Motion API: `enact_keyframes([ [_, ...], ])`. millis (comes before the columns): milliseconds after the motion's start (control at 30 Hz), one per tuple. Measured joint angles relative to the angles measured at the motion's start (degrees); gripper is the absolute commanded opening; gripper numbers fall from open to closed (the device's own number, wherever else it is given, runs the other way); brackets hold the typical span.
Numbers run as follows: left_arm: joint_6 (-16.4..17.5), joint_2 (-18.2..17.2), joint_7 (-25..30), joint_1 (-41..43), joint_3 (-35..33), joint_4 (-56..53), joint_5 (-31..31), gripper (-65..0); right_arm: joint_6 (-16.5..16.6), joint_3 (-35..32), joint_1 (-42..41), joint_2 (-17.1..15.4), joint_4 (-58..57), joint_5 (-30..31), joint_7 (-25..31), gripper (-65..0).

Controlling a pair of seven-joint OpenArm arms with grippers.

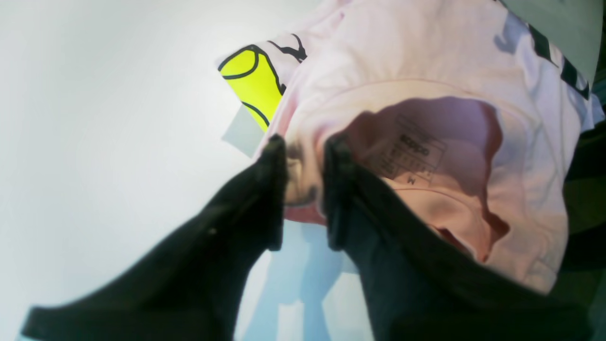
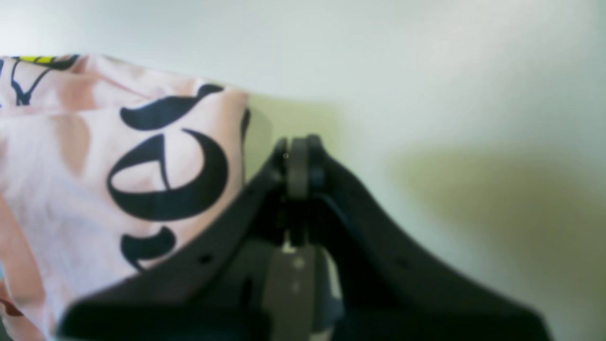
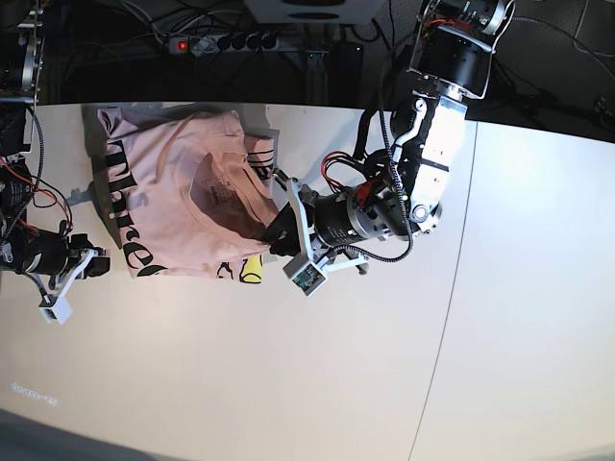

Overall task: Fold the T-shirt properly
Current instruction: 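Tuck the loose shirt edge under the bundle with the left gripper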

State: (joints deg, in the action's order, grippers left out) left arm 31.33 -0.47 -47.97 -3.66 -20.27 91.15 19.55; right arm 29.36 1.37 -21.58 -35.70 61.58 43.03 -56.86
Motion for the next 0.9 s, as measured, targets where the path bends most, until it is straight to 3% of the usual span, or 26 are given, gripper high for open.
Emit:
enact_keyframes([
  [133,0.02,0.00,1.46,0.00,0.00,0.00,-2.67,-63.8,0.00,0.00,0.00,0.00,0.00,0.02,0.02,-65.0],
  [367,0.07,0.00,3.06,-2.56,-0.02,-0.94,-6.01,-64.1,0.00,0.00,0.00,0.00,0.00,-0.07,-0.02,-65.0],
  [633,0.07,0.00,4.72,-9.38,-0.02,-11.82,-5.46,-64.0,0.00,0.00,0.00,0.00,0.00,0.02,0.04,-65.0],
  [700,0.07,0.00,4.70,-9.44,-0.02,-12.33,-5.44,-62.4,0.00,0.00,-0.02,0.00,0.00,0.02,0.02,-65.0],
  [833,0.02,-0.02,2.51,-9.42,-0.02,-12.13,-3.32,-44.7,0.00,0.00,0.00,0.00,0.00,0.04,0.02,-65.0],
  [900,0.02,-0.02,-0.39,-9.33,0.00,-10.51,-1.60,-43.7,0.00,0.00,0.00,0.00,0.00,0.09,0.07,-65.0],
])
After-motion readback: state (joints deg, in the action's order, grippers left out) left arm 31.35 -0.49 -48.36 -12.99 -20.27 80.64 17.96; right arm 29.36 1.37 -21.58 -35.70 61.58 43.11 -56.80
